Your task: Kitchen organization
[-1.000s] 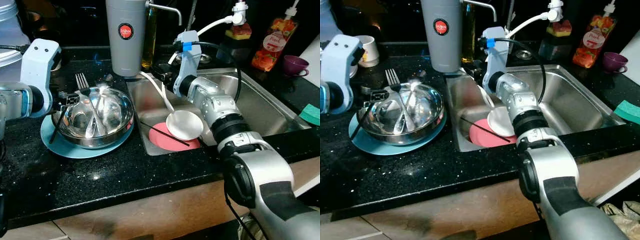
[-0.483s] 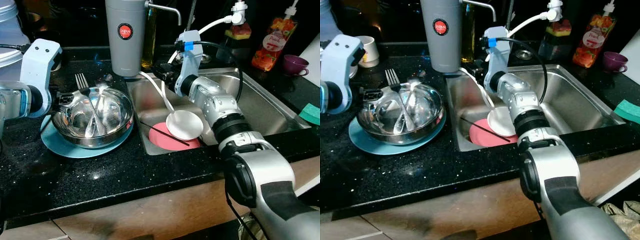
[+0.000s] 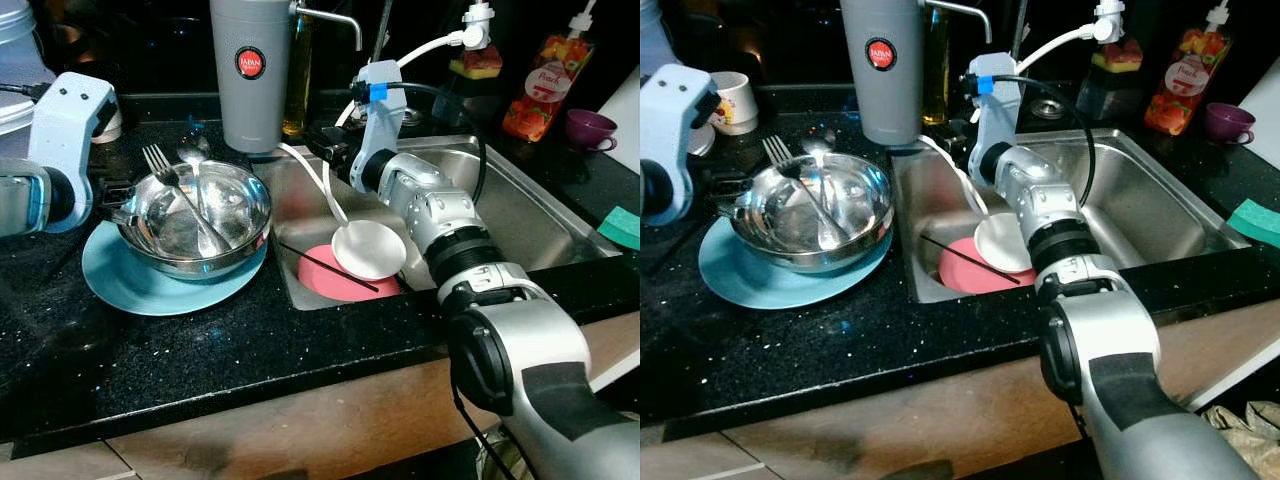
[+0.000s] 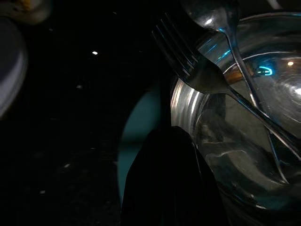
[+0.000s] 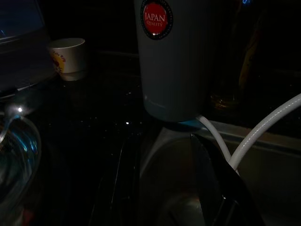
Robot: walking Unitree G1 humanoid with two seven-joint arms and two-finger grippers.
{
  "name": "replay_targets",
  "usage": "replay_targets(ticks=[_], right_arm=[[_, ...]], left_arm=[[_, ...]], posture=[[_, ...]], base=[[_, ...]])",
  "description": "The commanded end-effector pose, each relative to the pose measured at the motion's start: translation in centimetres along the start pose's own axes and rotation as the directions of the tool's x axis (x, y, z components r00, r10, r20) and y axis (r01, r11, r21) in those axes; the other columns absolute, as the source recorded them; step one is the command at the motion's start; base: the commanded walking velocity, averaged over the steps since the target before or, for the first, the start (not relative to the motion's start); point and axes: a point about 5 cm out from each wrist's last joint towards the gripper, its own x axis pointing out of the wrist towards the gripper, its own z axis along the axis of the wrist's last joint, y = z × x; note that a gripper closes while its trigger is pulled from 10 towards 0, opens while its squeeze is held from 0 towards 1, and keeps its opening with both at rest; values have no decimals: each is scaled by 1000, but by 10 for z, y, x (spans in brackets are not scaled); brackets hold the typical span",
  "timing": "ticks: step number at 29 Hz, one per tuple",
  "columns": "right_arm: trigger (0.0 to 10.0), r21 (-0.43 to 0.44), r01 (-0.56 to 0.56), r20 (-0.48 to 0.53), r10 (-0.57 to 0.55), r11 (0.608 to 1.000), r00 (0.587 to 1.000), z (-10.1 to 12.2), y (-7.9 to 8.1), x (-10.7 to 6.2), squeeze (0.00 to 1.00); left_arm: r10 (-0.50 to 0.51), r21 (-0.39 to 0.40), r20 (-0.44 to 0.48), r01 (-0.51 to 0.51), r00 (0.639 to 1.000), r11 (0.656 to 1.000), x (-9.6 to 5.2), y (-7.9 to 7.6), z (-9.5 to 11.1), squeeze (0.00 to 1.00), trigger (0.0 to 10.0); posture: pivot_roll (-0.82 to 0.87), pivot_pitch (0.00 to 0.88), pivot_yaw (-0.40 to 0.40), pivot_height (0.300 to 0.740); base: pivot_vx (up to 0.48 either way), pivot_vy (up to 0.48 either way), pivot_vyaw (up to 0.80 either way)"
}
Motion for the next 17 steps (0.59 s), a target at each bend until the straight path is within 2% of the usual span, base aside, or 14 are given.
replay_targets(ticks=[1,6,9,10,11,12,17], right_arm=[[10000,11,7,8,-8,1000,1000,6,-3,-1,0],[10000,8,9,11,-9,1000,1000,7,-4,-1,0],[10000,7,10,11,-10,1000,1000,8,-5,-2,0],[10000,6,10,10,-10,1000,1000,7,-5,-2,0],[10000,5,10,10,-10,1000,1000,7,-5,-2,0],[10000,3,10,7,-10,1000,1000,6,-5,-2,0],[10000,-12,12,-3,-12,1000,1000,3,-5,-3,0]], left_arm=[[46,19,33,-47,998,999,-9,9,9,0,0],[52,27,60,-54,997,998,-16,13,18,0,0],[6,34,53,-8,999,999,-16,6,17,0,0],[-18,33,40,16,999,999,-14,2,14,0,1255],[-32,34,28,31,999,999,-12,-1,11,0,4706],[-50,37,10,49,999,998,-8,-6,6,0,10000],[-88,29,-16,89,996,996,2,-17,-7,0,10000]], posture=[[65,97,-63,740],[68,95,-61,740],[68,94,-58,740],[68,94,-58,740],[68,94,-58,740],[66,90,-56,740],[61,86,-53,740]], base=[[0,0,0],[0,0,0],[0,0,0],[0,0,0],[0,0,0],[0,0,0],[0,0,0]])
